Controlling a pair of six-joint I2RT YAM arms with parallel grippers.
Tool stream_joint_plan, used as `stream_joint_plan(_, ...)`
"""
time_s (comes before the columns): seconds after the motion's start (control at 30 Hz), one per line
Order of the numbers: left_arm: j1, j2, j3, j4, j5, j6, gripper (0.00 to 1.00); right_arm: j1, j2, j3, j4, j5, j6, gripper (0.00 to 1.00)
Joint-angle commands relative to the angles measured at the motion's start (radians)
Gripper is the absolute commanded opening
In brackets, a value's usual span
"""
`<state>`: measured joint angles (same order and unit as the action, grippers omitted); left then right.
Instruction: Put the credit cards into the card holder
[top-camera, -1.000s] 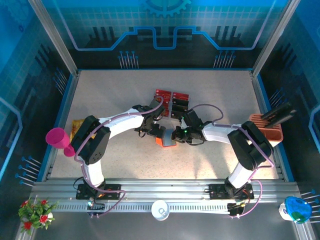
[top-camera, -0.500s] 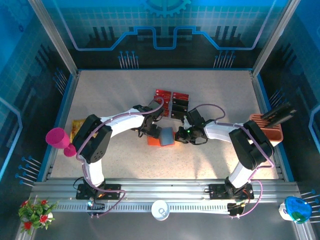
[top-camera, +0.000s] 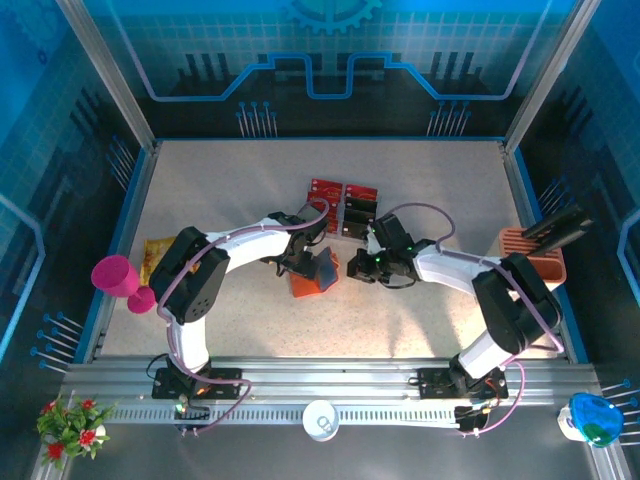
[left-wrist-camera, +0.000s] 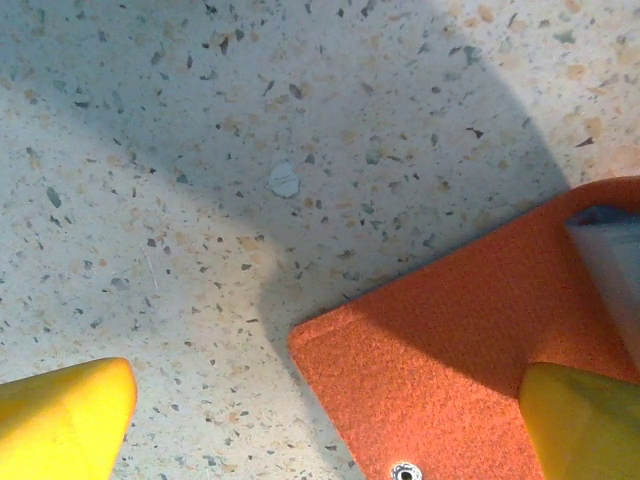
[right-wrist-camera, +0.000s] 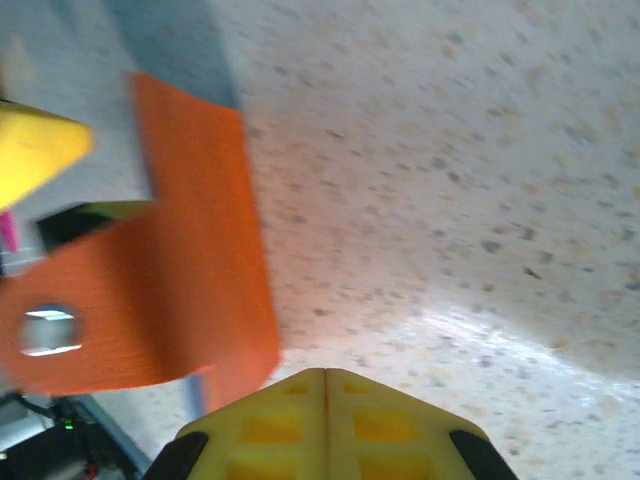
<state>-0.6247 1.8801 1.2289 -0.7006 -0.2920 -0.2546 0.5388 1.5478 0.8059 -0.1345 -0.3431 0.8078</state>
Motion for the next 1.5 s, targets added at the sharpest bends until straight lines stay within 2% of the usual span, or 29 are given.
stream_joint_plan(0.0,0.005,-0.054,0.018,-0.002,0.0,0.019,0.99,0.013,-0.066,0.046,-0.052,0.018,0.006,0.0)
stream_joint_plan(0.23,0.005,-0.05,0.088,-0.019,0.031,0.0,0.99,0.023,-0.139,0.127,-0.161,0.045,-0.063,0.0)
stream_joint_plan(0.67,0.011,-0.028,0.08,0.003,-0.005,0.043,0.99,0.04,0.13,0.182,0.037,0.021,-0.042,0.0)
stream_joint_plan(0.8,0.032,-0.042,0.064,0.015,0.013,0.029,0.99,0.051,0.204,0.18,0.082,0.019,-0.026,0.0)
stream_joint_plan(1.1,0.08,-0.051,0.0,0.038,0.045,0.009,0.99,0.054,0.241,0.089,0.129,0.041,0.013,0.0)
stream_joint_plan(1.47,0.09,-0.025,-0.031,0.067,0.062,0.011,0.99,0.065,0.278,0.08,0.112,0.047,0.016,0.0)
